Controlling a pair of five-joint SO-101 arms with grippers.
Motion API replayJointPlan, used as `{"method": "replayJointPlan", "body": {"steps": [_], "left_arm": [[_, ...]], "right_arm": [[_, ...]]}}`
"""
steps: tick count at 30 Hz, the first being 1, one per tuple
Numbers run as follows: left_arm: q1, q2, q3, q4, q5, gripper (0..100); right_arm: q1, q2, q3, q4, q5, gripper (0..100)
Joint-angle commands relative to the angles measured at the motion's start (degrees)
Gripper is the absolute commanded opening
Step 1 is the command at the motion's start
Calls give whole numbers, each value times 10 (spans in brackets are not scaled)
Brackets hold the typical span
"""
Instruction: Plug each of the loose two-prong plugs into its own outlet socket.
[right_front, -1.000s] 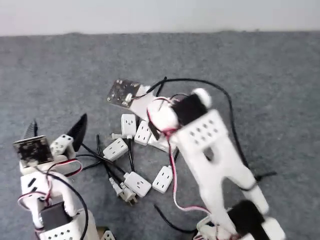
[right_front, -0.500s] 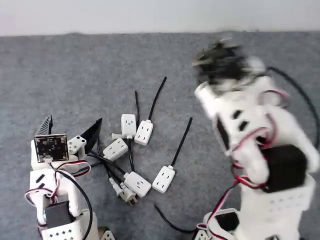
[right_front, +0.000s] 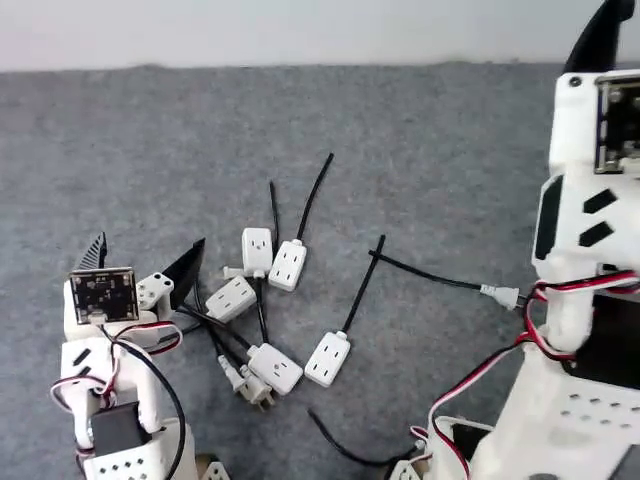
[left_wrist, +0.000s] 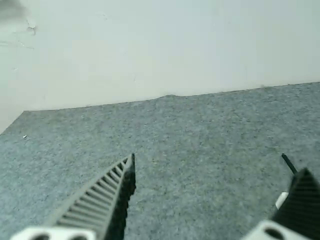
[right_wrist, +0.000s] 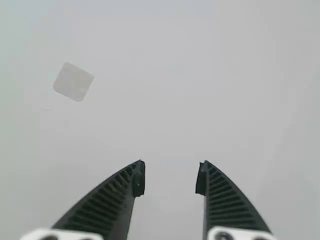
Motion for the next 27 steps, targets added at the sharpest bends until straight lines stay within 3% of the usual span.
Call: {"method": "replayJointPlan", "body": {"steps": [1, 14, 27], "left_arm": [[4, -5, -6, -4, -9, 445], [4, -5, -5, -4, -9, 445], [4, -5, 7, -15, -10, 445]], "right_arm": [[7, -16, -35, -15, -4, 173], [6, -63, -46, -83, 98, 173], [3, -62, -46, 100, 61, 285]]}}
